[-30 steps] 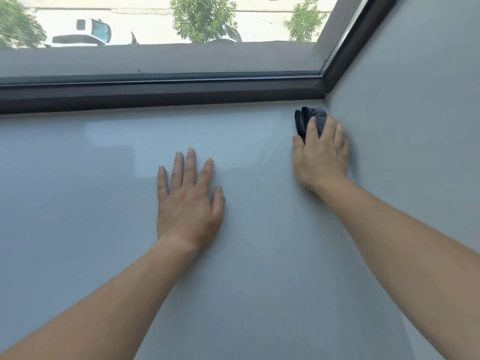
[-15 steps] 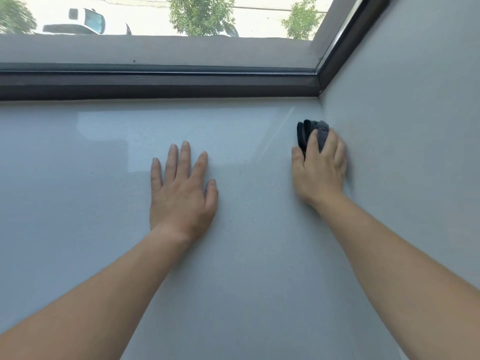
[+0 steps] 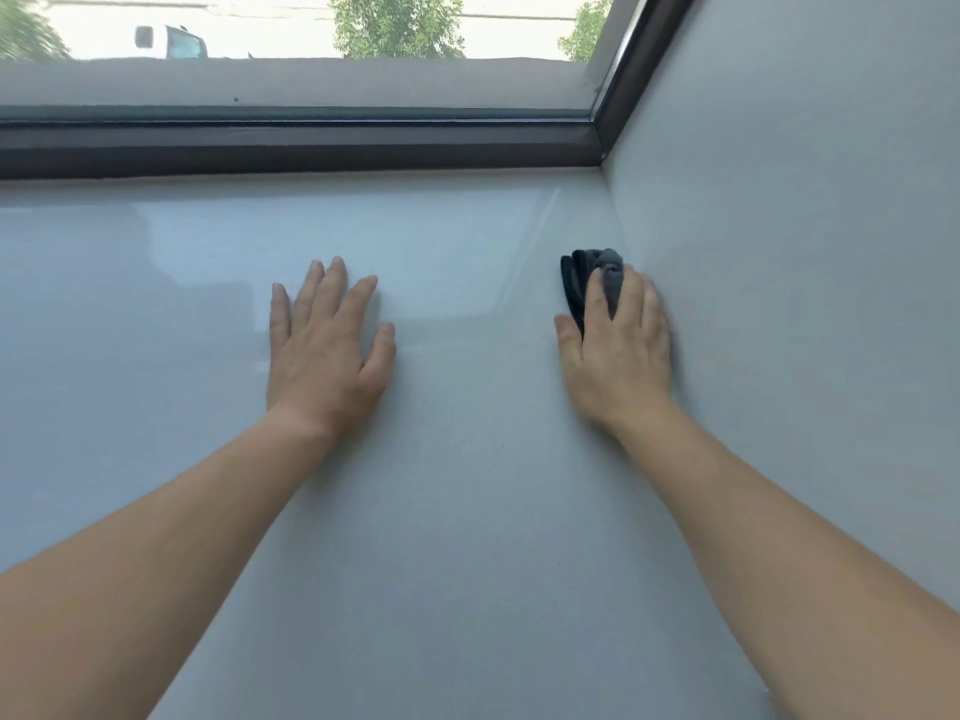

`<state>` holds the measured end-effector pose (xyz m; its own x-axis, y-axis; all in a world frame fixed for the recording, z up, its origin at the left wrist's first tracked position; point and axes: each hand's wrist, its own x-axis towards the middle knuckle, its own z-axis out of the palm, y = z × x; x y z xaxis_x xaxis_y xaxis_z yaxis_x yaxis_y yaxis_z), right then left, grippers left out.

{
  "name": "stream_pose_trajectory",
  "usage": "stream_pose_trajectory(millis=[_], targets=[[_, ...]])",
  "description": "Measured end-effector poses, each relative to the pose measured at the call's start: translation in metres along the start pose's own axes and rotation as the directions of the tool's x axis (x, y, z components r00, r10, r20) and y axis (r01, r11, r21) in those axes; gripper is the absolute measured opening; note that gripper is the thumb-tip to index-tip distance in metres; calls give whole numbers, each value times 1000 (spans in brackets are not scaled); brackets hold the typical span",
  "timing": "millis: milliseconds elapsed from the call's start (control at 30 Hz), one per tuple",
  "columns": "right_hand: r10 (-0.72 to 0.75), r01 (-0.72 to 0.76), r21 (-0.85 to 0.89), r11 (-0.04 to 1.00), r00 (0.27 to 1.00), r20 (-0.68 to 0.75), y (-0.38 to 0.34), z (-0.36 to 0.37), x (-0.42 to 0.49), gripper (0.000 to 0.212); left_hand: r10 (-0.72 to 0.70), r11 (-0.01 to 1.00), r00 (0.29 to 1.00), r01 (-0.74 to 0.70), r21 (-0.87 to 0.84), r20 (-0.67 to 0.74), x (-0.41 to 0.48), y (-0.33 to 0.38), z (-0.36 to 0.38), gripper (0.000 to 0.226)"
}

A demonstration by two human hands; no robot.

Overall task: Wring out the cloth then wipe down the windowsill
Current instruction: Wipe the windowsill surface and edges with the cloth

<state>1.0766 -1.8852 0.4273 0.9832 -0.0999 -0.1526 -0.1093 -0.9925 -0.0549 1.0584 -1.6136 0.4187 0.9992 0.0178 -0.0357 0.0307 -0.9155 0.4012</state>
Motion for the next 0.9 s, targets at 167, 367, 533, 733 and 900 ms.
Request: stream_pose_trajectory(millis=[167, 367, 533, 733, 900], targets=[[70, -67, 77, 995, 996, -46, 0, 8, -49, 71, 73, 997, 996, -75, -28, -57, -33, 16, 1, 49], [86, -85, 80, 993, 996, -6, 9, 16, -111, 72, 65, 991, 994, -74, 109, 82, -94, 31, 18, 64], [85, -80, 111, 991, 996, -38, 3, 8, -33, 66, 68, 978, 992, -88, 191, 110, -93, 31, 21, 66], [-312, 310, 123, 943, 950, -9, -12, 22, -129, 63, 58, 977, 988, -85, 194, 142, -95, 32, 18, 67], [-169, 170, 46, 984, 985, -25, 29, 17, -98, 67, 77, 984, 985, -100, 150, 155, -95, 30, 15, 71]])
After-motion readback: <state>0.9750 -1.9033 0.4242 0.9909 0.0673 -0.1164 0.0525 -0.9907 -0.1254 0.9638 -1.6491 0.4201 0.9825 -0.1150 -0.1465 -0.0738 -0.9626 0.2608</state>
